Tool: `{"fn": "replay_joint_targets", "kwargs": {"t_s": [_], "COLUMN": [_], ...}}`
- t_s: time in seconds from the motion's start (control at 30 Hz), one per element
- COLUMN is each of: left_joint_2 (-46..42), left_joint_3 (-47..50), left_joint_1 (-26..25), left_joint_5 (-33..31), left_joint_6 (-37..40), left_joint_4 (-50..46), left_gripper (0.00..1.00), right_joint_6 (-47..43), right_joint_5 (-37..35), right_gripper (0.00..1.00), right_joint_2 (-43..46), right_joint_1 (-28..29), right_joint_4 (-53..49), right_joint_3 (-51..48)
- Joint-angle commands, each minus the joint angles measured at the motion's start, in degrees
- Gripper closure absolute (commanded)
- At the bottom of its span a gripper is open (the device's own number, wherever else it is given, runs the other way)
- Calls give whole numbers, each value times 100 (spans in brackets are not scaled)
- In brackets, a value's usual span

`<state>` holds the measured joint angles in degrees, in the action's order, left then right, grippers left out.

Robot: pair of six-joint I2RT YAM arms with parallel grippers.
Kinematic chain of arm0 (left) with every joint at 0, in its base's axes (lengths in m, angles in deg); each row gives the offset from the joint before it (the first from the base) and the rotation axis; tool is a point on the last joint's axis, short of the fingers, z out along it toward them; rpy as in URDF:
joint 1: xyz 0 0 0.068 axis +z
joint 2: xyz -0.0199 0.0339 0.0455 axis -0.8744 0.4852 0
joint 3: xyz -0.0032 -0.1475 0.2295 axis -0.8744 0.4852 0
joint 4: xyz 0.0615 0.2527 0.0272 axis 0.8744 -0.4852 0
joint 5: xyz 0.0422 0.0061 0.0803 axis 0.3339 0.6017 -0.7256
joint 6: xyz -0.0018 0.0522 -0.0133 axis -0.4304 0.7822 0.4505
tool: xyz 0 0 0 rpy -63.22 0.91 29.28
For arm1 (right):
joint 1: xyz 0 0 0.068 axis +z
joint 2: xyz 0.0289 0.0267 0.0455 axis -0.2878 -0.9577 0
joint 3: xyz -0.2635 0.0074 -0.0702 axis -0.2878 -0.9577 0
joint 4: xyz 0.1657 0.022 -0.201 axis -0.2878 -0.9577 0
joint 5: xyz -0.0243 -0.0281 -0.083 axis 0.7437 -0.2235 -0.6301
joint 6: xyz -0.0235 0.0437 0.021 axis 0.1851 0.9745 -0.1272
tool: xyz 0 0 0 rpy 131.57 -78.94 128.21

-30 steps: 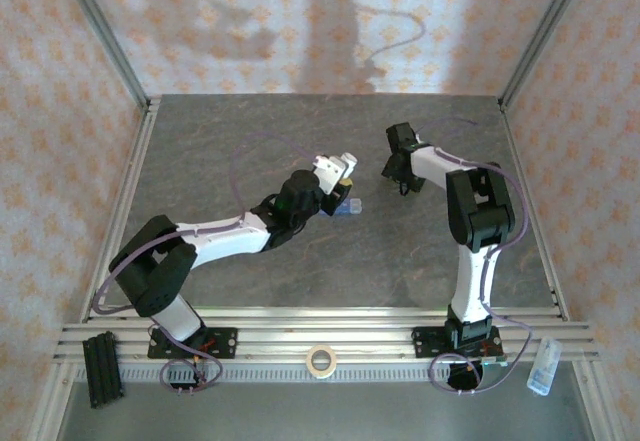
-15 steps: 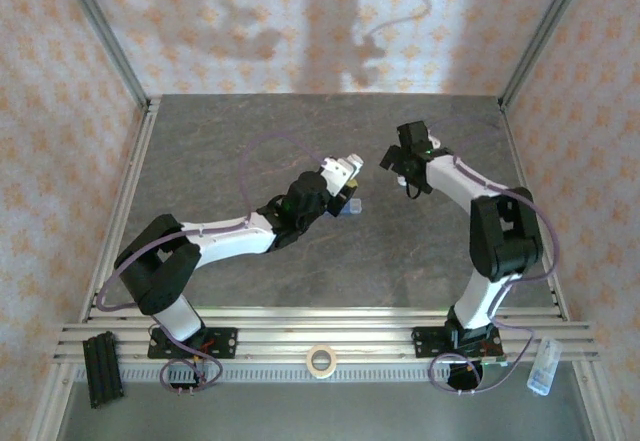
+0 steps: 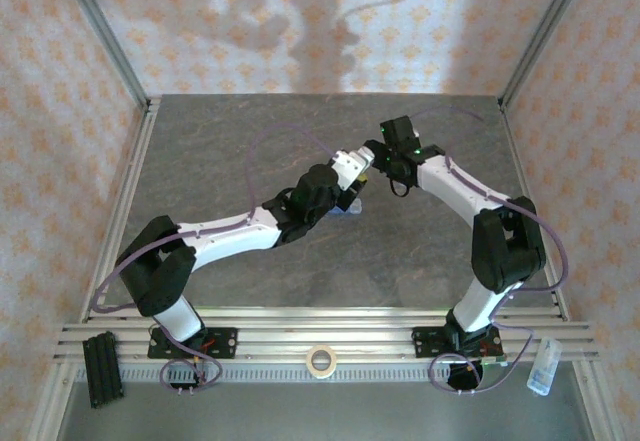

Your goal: Sort the pills into containers

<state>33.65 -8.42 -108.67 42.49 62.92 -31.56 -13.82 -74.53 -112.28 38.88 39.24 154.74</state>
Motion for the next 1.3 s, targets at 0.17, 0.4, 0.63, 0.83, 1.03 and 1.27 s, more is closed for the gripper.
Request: {"fn": "replay_joint_targets", "kwargs": {"t_s": [0.17, 0.4, 0.63, 0.83, 1.03, 1.27], "left_joint_2": [-253, -244, -243, -282, -436, -549], "left_joint_3": [-495, -523, -530, -610, -448, -219], "left_joint_1": [-146, -174, -214, -223, -235, -235], "left_joint_5": [-197, -110, -129, -29, 30, 86], "left_joint_6": [2, 17, -48, -64, -54, -17], "left_joint_4": [-516, -608, -539, -647, -581, -454], "left_gripper": [100, 100, 100, 100, 100, 100], "right_joint_6": [-26, 0, -87, -199, -192, -175], "right_joint_5": [-48, -64, -130, -142, 56, 354], "right_gripper": [0, 0, 0, 0, 0, 0], "right_joint_2": [-329, -252, -157, 66, 305, 596], "right_joint_1": [168, 167, 176, 172, 170, 171], "right_joint_4": [-311, -279, -431, -420, -426, -511], "right_joint_3": [304, 216, 197, 89, 39, -162]}}
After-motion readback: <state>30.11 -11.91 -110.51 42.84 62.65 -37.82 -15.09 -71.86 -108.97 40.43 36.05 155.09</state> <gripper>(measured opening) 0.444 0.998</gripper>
